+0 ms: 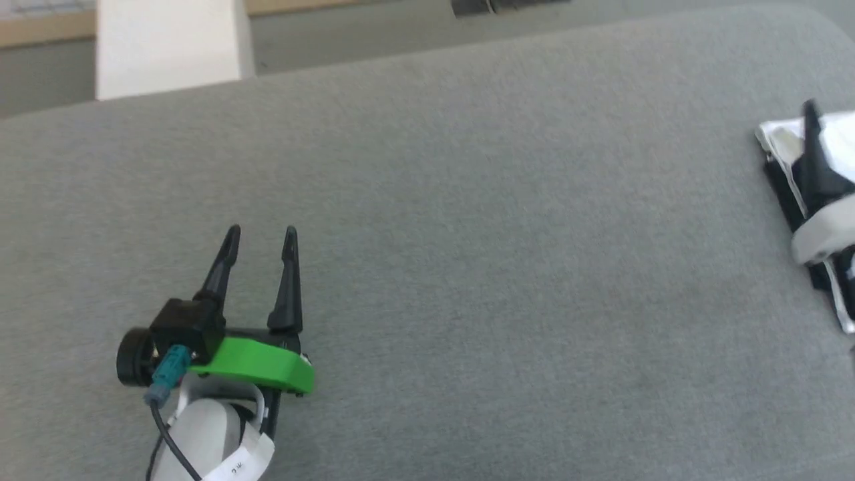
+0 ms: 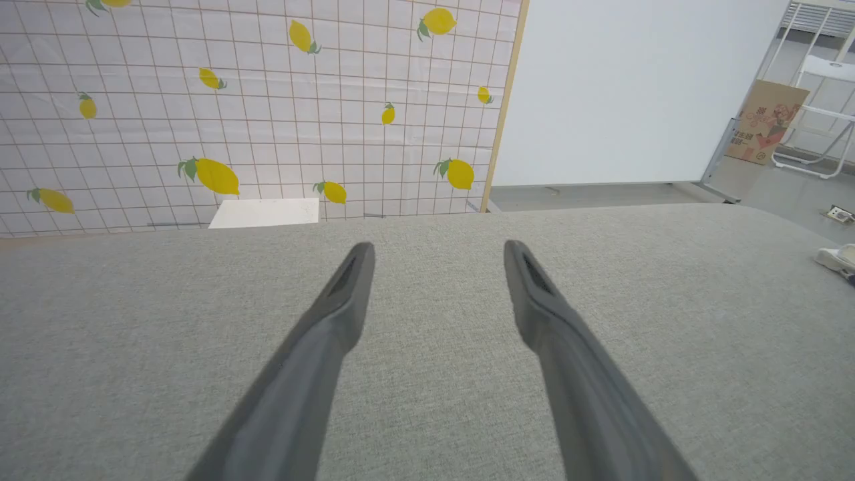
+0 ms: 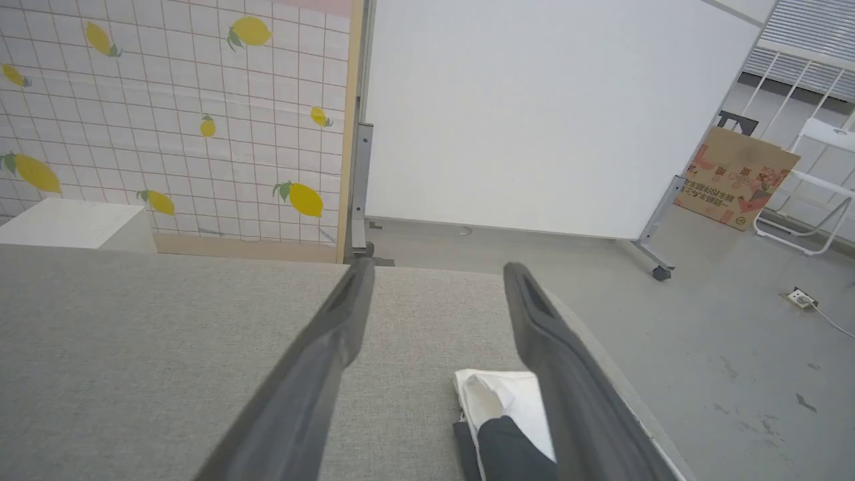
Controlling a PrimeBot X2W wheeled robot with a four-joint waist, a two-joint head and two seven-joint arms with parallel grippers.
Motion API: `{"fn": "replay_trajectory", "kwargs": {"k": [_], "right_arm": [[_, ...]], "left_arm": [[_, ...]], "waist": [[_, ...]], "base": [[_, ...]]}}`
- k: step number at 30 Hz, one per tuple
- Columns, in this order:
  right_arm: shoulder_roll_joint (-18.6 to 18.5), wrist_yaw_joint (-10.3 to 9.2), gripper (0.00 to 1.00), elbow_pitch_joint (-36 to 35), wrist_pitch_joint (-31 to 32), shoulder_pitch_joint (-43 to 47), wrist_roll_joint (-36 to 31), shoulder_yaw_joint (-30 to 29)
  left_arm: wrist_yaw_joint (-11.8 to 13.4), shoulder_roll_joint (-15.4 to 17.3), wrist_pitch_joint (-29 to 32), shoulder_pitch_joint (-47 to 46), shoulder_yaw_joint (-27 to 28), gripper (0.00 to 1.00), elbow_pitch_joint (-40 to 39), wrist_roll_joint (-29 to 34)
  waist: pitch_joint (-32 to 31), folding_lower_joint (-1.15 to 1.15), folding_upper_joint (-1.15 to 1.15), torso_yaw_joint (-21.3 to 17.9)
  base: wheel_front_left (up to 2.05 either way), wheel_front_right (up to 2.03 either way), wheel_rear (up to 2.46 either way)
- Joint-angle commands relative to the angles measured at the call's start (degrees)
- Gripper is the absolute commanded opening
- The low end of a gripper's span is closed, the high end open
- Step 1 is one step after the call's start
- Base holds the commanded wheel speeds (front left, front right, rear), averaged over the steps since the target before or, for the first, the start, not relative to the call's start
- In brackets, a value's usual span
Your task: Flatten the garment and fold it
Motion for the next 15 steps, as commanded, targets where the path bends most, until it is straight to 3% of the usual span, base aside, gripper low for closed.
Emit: {"fn": "replay_trajectory", "kwargs": {"k": [1,9,15], "right_arm": [[1.1,-0.11,1.0,-2.7,-0.4,2.6,0.9,0.7],[9.4,-0.11,1.0,-17.7,0.1,16.8,1.5,0.3],[13.8,-0.11,1.0,-24.1,0.0,25.1,-0.5,-0.5]], "left_arm": [[0.3,-0.3,-0.4,0.8,0.1,1.0,0.5,-0.5],[0.7,-1.3,-0.5,3.0,0.1,1.0,1.6,-1.1],[1.1,-1.8,-0.5,4.6,0.0,1.0,1.9,-1.2]], "waist": [[-5.3,0.0,0.0,4.7],[-8.9,0.0,0.0,8.0],[-10.4,0.0,0.0,9.5]], "base": [[0.0,0.0,0.0],[0.0,0.0,0.0],[0.0,0.0,0.0]]}}
